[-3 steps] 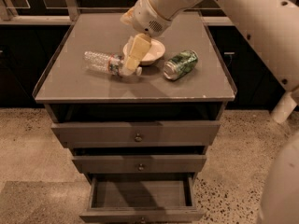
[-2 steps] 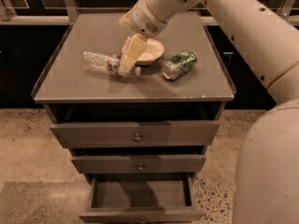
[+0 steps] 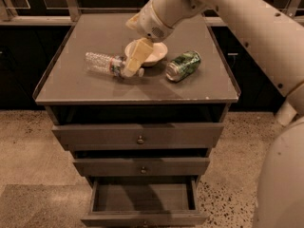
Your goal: Place water bottle into bottom drawer
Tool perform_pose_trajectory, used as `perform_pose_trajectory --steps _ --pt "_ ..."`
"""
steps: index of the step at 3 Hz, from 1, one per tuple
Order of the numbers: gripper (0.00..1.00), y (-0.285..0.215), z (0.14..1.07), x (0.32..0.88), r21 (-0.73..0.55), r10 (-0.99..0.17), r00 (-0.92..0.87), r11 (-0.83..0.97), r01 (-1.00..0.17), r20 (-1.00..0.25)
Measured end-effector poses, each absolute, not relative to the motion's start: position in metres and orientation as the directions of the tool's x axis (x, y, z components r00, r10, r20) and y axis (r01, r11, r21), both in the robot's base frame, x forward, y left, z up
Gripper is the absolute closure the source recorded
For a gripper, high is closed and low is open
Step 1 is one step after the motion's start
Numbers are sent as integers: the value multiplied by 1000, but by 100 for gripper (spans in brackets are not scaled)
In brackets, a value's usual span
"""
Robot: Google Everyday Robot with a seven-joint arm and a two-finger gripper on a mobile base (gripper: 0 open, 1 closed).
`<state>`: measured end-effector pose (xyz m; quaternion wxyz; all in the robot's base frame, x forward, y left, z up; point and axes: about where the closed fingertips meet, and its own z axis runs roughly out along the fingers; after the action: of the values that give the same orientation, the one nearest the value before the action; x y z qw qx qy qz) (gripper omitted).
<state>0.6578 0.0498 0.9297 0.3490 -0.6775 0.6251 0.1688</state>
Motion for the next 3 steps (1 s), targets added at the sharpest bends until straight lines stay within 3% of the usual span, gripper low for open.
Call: perform_pose_trajectory --steps 3 --pt "0 104 890 674 -152 -676 135 -34 -988 -724"
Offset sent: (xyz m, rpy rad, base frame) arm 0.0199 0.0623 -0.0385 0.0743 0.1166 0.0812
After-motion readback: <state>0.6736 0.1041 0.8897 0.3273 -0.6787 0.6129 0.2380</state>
